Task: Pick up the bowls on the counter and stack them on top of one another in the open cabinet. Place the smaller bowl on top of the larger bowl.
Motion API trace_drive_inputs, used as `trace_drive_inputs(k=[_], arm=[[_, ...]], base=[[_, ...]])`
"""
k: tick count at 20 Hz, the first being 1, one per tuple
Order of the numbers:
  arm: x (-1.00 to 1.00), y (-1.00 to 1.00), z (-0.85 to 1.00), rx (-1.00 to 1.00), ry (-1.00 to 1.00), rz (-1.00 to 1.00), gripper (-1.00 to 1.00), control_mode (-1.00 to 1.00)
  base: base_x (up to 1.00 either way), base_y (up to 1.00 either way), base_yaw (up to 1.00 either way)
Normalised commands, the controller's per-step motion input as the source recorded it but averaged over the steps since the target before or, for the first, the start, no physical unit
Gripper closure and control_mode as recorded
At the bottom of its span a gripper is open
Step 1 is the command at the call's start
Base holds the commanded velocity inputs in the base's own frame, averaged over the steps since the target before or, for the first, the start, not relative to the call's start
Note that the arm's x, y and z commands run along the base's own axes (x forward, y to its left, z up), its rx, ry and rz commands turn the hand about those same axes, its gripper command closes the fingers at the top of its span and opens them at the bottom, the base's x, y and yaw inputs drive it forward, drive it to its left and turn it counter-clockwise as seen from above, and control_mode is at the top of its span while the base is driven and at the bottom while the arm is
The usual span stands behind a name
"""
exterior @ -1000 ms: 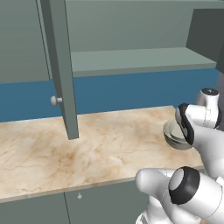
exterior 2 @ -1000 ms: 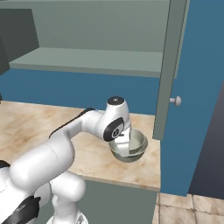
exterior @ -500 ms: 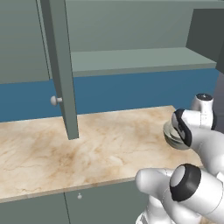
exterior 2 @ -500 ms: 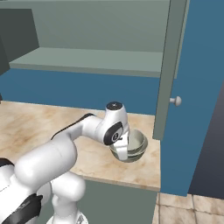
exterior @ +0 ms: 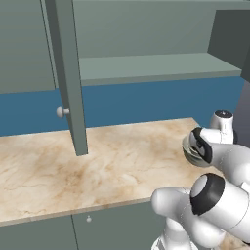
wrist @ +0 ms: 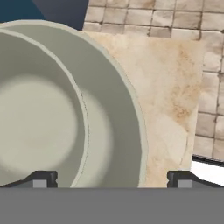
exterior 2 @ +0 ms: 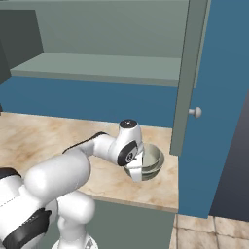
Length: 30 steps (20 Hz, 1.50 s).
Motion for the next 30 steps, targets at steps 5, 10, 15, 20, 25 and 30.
trace_drive_inputs(k=[5,10,15,20,25,30], arm=[[0.15,0.00,-0.18,0.00,0.02,0.00,-1.00,-1.00],[0.31,0.00,-0.16,0.00,0.03,0.00,-1.00,-1.00],[0.26,0.00,-0.23,0.00,0.04,0.00,-1.00,-1.00],[0.07,0.00,-0.18,0.00,0.02,0.00,1.00,-1.00],[0.00,0.00,0.00,0.00,0.00,0.00,1.00,-1.00],[0.00,0.00,0.30,0.00,-0.02,0.00,1.00,-1.00]], base=[[0.00,0.00,0.00],[0.00,0.00,0.00],[0.00,0.00,0.00],[0.00,0.00,0.00],[0.00,0.00,0.00],[0.00,0.00,0.00]])
